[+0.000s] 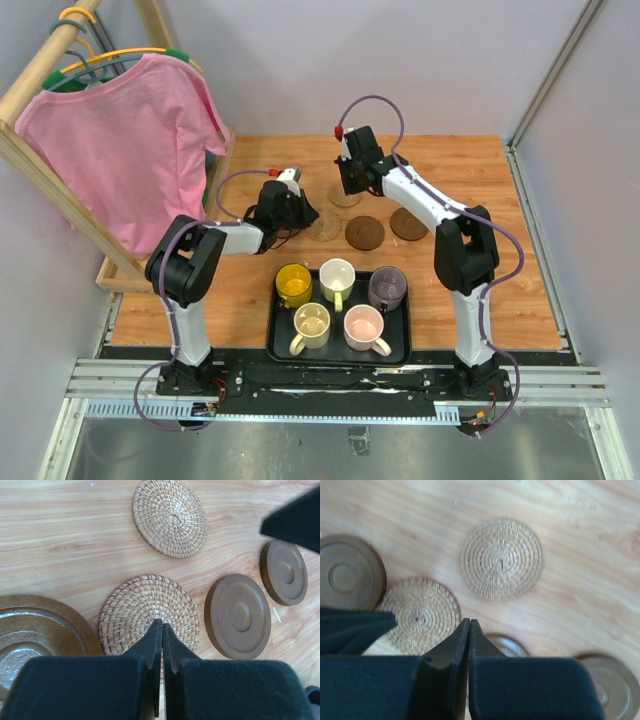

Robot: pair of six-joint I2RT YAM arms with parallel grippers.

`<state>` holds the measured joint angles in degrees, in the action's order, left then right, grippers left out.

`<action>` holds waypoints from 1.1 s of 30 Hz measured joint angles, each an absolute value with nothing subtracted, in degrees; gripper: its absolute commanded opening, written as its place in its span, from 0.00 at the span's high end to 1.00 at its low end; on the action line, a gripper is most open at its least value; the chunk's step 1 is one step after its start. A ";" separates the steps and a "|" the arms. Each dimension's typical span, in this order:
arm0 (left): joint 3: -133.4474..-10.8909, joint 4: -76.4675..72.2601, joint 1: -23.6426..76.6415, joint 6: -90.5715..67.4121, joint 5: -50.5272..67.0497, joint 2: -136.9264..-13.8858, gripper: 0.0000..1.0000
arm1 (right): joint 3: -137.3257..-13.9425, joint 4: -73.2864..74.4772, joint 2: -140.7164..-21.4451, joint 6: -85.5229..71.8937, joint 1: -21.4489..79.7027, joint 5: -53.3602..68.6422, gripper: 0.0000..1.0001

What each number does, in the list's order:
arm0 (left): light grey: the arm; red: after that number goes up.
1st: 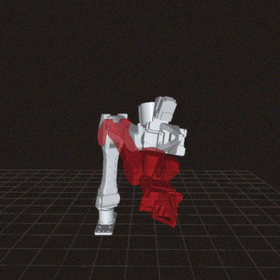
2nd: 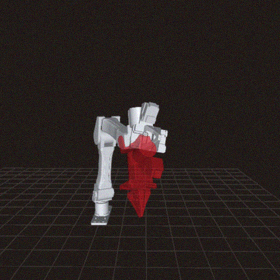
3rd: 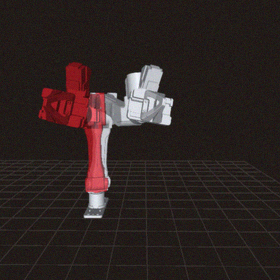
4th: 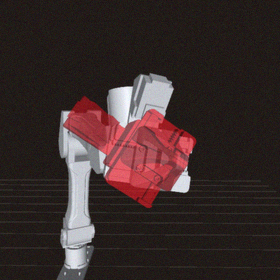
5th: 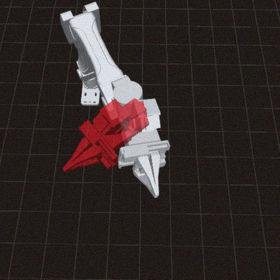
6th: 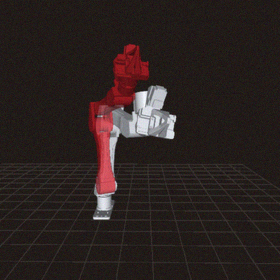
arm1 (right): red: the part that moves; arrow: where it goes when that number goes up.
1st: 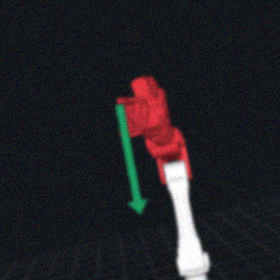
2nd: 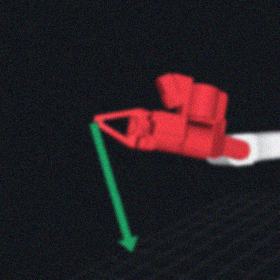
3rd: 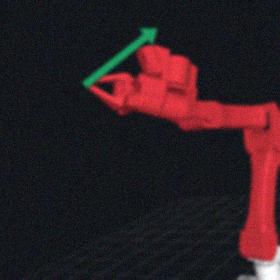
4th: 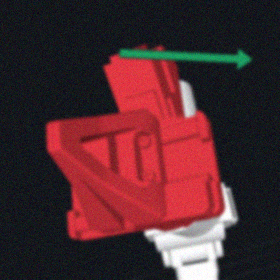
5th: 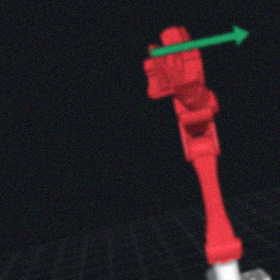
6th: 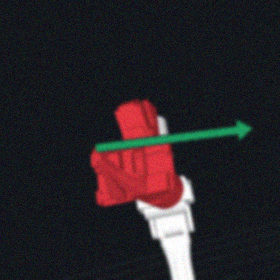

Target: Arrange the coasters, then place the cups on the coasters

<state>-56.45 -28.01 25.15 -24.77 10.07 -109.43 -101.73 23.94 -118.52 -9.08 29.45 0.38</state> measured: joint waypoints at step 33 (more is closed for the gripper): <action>-54.50 -28.69 23.33 -24.29 16.84 -110.26 0.99 | -109.10 23.64 -133.86 -16.78 15.05 8.16 0.99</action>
